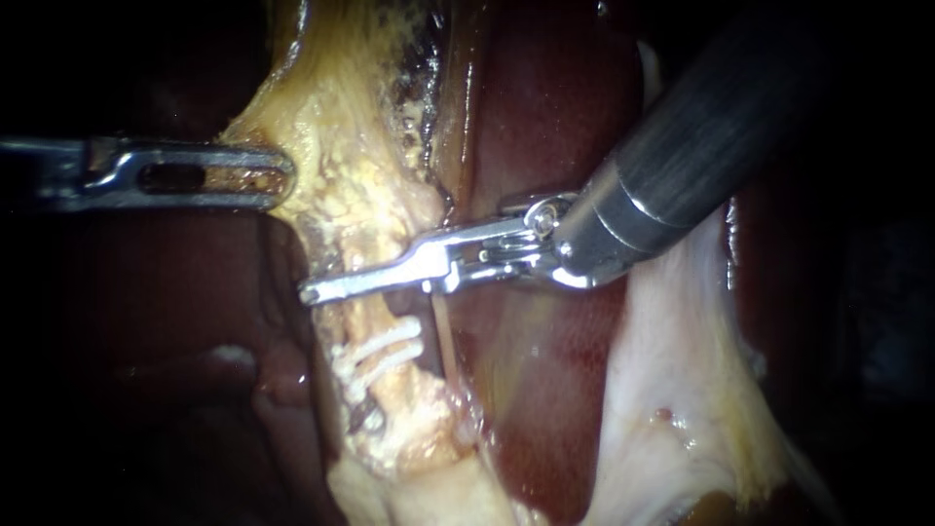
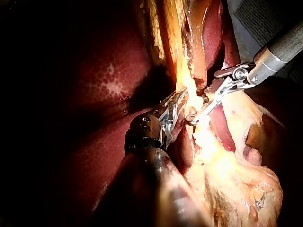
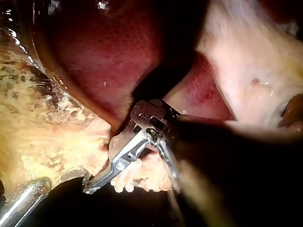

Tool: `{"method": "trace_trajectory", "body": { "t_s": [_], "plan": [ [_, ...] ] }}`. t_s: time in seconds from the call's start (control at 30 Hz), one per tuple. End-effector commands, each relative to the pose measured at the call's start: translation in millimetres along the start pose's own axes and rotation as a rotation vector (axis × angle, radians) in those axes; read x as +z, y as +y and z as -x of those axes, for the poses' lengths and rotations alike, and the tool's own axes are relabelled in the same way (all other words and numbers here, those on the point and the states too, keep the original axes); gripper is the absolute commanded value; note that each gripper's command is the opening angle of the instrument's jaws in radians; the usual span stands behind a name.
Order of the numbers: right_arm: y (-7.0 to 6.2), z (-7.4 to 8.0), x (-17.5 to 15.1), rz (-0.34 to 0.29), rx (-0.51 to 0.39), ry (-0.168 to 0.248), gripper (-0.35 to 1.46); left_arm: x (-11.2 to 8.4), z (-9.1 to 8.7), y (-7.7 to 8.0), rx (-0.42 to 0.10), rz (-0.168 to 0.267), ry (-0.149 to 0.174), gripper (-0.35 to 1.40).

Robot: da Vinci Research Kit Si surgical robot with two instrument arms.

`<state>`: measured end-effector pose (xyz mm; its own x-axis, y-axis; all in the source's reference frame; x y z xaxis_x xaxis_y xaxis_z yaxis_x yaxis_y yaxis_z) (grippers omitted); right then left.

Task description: Clipping third clip left tube

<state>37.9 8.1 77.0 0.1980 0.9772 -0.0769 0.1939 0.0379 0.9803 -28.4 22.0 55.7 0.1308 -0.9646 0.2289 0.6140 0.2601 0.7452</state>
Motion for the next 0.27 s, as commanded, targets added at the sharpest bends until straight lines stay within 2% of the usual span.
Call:
{"method": "trace_trajectory", "body": {
  "t_s": [0.03, 0.27],
  "plan": [
    [0.0, 0.0, 0.0, -0.006, -0.001, -0.006, -0.35, 0.0, 0.0, 0.0, 0.0, 0.0, 0.0, -0.35],
    [0.0, 0.5, 0.2, -0.008, -0.003, -0.011, -0.35, 0.0, 0.0, -0.1, -0.001, 0.001, 0.0, -0.35]
  ]
}}
